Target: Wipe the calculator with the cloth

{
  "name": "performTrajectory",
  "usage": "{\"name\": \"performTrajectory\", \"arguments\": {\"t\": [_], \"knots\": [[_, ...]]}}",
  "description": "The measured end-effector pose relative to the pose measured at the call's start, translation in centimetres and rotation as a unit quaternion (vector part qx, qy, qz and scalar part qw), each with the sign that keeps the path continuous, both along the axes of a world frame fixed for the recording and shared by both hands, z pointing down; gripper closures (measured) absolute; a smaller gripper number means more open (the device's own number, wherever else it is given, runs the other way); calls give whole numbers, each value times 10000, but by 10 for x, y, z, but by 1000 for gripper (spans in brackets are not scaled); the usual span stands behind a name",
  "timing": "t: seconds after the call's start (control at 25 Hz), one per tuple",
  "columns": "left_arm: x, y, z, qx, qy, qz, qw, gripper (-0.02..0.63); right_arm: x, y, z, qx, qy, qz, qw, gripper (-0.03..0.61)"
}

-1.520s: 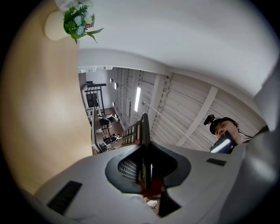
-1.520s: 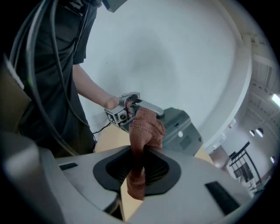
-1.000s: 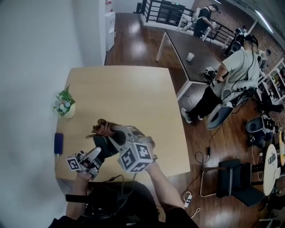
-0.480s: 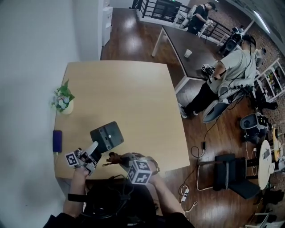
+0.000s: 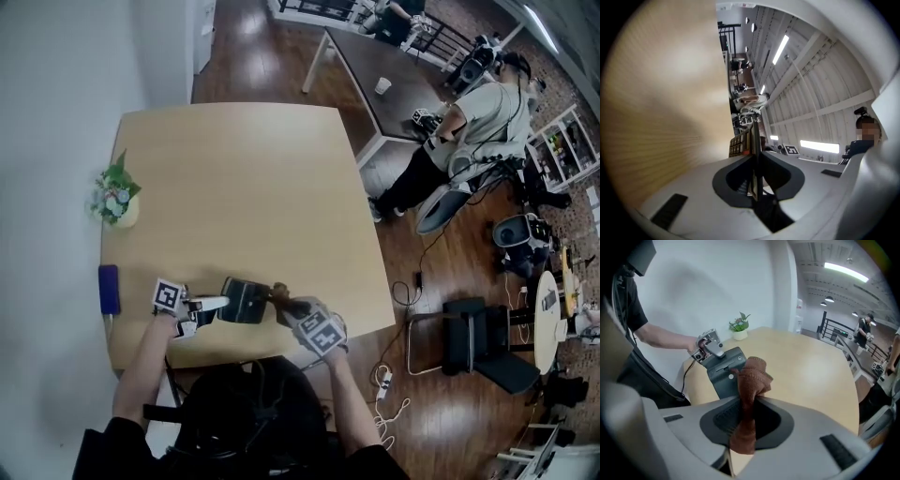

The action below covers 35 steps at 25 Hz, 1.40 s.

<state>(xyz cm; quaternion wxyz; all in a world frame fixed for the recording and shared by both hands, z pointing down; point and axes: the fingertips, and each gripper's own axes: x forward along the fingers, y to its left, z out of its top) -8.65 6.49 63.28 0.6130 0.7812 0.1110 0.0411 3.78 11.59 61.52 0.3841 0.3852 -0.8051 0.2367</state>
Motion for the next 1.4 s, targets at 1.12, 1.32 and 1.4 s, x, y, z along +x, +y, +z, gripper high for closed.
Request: {"name": "performTrajectory", "arguments": {"t": [1.12, 1.32, 1.4], "knots": [[64, -165, 42, 1594, -1726, -2851, 9292, 279, -10, -83, 106, -1108, -878, -307, 9895, 512], [59, -171, 38, 2439, -1969, -3040, 8996, 279, -11, -72, 105, -1341, -816, -141, 9875, 512], [56, -171, 36, 2640, -1853, -2953, 8993, 278, -15, -69, 107, -1378, -774, -118, 9874, 512]]}}
